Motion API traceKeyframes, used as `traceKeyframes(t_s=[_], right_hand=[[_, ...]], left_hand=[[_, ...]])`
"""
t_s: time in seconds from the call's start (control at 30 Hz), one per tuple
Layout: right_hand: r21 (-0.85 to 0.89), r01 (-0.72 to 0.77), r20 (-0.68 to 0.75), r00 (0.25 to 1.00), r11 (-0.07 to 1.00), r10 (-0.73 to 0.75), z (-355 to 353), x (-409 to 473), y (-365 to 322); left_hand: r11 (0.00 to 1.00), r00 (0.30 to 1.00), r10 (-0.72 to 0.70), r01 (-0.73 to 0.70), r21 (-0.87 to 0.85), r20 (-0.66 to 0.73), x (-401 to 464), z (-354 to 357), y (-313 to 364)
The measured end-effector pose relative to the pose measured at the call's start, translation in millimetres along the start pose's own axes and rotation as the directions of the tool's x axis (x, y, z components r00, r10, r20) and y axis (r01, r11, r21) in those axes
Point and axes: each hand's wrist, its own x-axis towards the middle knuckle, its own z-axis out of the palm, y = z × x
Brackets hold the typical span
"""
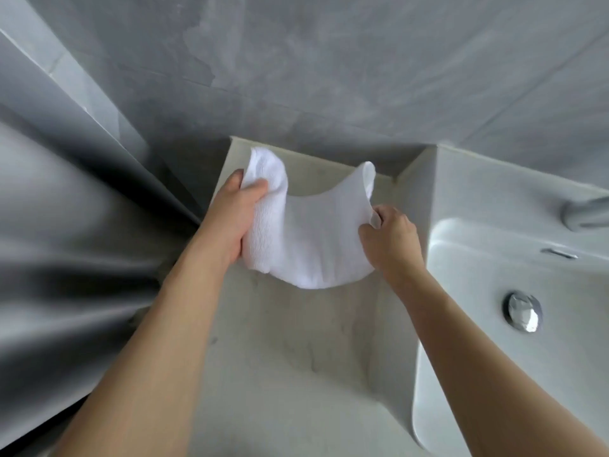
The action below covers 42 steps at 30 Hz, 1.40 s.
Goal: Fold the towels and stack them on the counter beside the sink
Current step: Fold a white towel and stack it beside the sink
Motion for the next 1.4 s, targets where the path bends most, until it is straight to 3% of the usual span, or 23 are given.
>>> traceKeyframes(t_s=[0.17,0.3,0.47,0.6,0.77,0.93,1.03,1.13,1.27,1.4], right_hand=[[0.301,0.007,0.06,0.998,0.954,-0.027,-43,-62,25],[0.505,-0.037,0.063,0.998,0.862,0.006,-93,-106,70],[0.655,-0.054,-0.028,0.995,0.754,0.095,-143,-147,137],[0.686,-0.035,-0.071,0.991,0.727,0.114,-183,-168,202],[0.742,-0.088,-0.133,0.952,0.665,0.275,-242,-188,286],[0.723,-0.053,-0.25,0.909,0.689,0.333,-292,-187,337],[0.727,-0.024,-0.312,0.879,0.686,0.362,-310,-184,358],[0.727,0.015,-0.363,0.858,0.687,0.365,-332,-181,381],[0.732,0.083,-0.434,0.821,0.676,0.37,-379,-164,428],[0.739,0.152,-0.438,0.848,0.656,0.298,-429,-133,473]], left_hand=[[0.946,0.944,-0.041,0.142,-0.29,0.328,-75,43,5],[0.921,0.871,-0.025,0.211,-0.328,0.491,-130,92,-1],[0.932,0.819,0.037,0.177,-0.315,0.572,-187,164,-18],[0.943,0.82,0.079,0.122,-0.309,0.566,-227,230,-39],[0.964,0.827,0.086,0.073,-0.257,0.556,-274,309,-69],[0.986,0.915,0.141,-0.165,0.032,0.377,-297,378,-79],[0.878,0.895,0.256,-0.374,0.3,0.366,-302,422,-80],[0.741,0.86,0.346,-0.496,0.453,0.376,-307,464,-85],[0.665,0.837,0.375,-0.542,0.514,0.398,-319,528,-98],[0.684,0.827,0.462,-0.562,0.466,0.32,-325,591,-98]])
